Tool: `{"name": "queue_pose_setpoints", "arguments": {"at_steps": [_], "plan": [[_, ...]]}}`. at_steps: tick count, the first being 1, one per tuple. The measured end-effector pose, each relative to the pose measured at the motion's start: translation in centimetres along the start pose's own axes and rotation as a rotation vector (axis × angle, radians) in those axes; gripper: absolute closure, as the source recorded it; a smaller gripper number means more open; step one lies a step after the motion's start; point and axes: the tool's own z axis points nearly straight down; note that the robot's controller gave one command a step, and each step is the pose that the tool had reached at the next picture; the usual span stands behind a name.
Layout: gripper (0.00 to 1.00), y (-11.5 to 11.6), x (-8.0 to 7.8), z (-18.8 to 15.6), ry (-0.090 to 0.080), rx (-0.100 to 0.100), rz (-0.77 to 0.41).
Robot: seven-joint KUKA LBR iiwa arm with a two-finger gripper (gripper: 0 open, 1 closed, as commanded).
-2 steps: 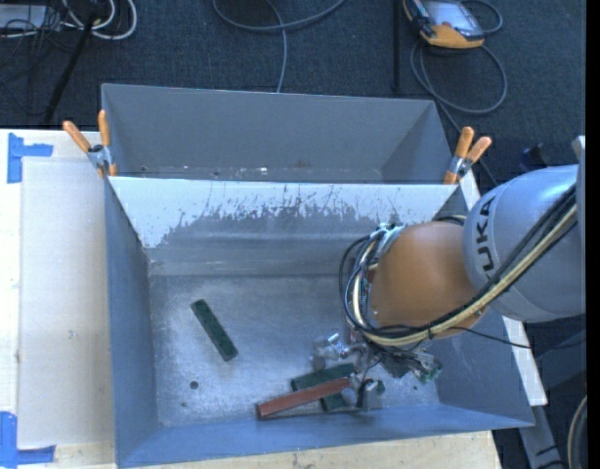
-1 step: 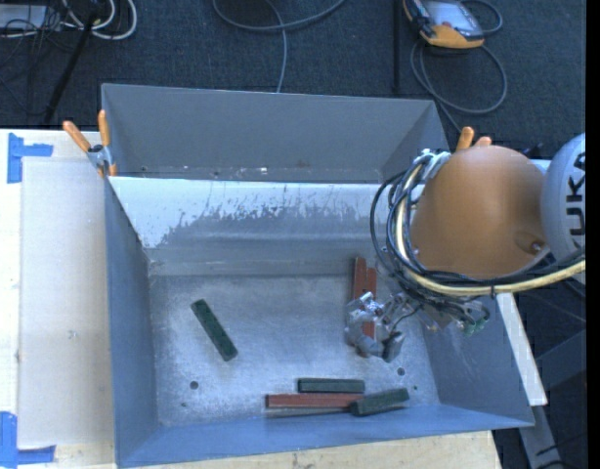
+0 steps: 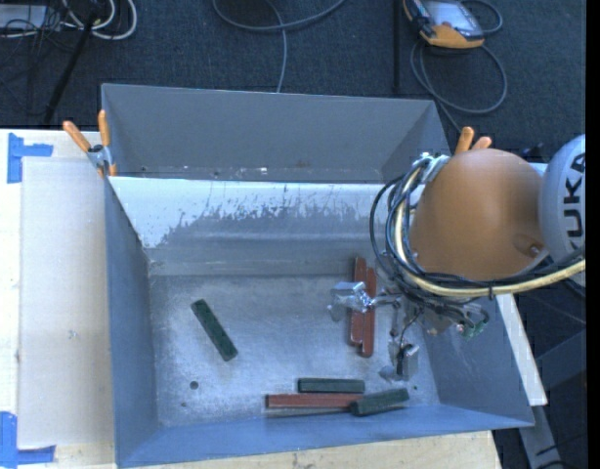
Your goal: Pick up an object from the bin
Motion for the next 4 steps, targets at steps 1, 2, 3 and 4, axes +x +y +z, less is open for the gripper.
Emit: {"name": "queue_pose_setpoints", "arguments": {"at_steps": [1,2,3,4], "plan": [[0.0,6.2,-2.0,10.8,0.007,-0.006,-0.166],[0.0,4.9,-1.3,13.7,-0.014,0.007,-0.173],[1.0,5.0,-1.1,13.6,-0.006,0.004,-0.174],[1.0,2.3,-2.2,13.8,-0.001,-0.001,-0.968]]}}
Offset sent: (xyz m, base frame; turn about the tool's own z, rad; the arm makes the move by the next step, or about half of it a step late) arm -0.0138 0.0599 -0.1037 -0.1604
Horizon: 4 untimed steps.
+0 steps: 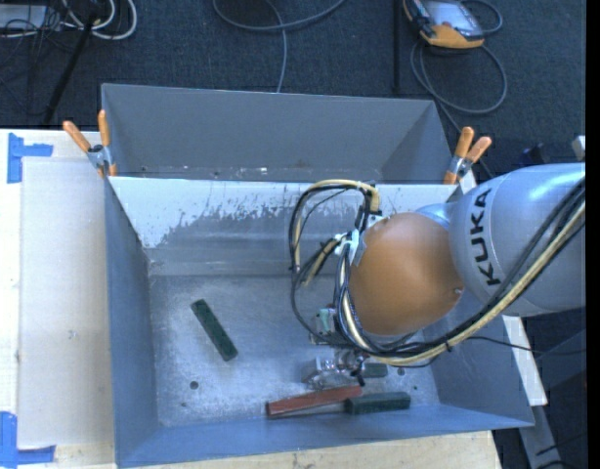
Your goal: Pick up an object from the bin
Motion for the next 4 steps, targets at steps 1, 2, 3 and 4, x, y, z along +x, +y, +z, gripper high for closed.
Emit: {"name": "queue_pose_setpoints", "arguments": {"at_steps": [1,2,3,4], "plan": [[1.0,2.6,-5.5,-7.3,-0.002,0.002,0.519],[0.0,2.7,-5.4,-7.2,0.001,0.0,0.521],[0.0,2.8,-0.8,-3.9,0.005,-0.004,0.586],[0.0,2.1,0.3,0.1,-0.002,0.008,0.606]]}}
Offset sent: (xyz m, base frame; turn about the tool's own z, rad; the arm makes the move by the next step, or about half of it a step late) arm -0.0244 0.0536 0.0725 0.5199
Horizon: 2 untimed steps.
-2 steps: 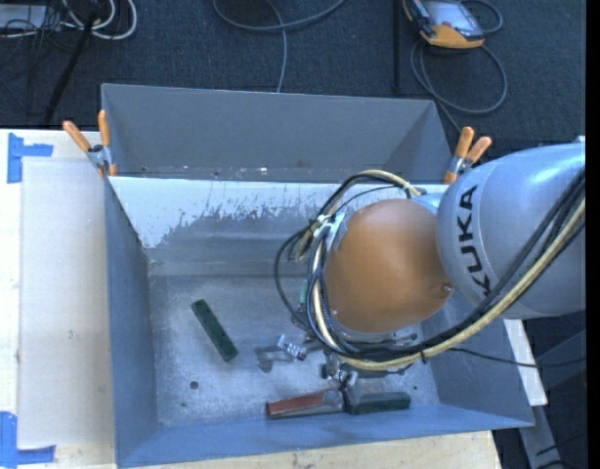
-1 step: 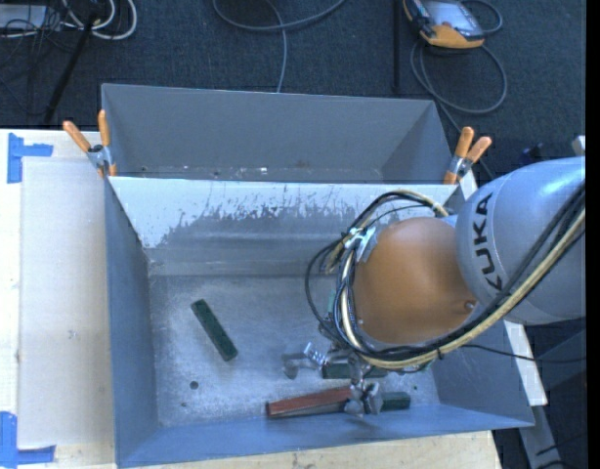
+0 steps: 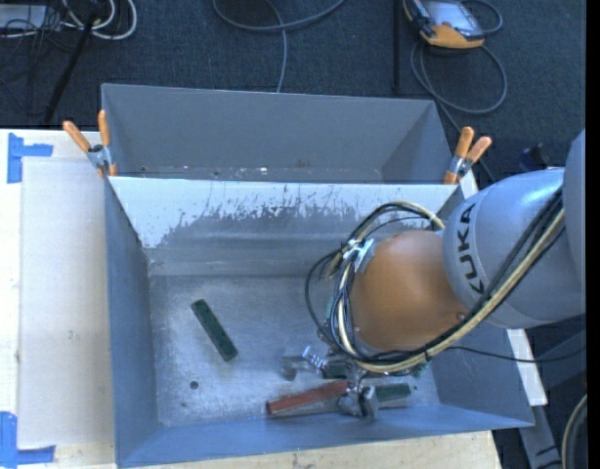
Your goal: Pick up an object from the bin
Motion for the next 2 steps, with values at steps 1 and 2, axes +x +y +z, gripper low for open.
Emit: {"name": "queue_pose_setpoints", "arguments": {"at_steps": [1,2], "plan": [[1.0,0.1,0.0,-0.1,0.003,-0.004,0.002],[1.0,-1.2,0.4,-13.5,0.0,0.001,0.022]]}}
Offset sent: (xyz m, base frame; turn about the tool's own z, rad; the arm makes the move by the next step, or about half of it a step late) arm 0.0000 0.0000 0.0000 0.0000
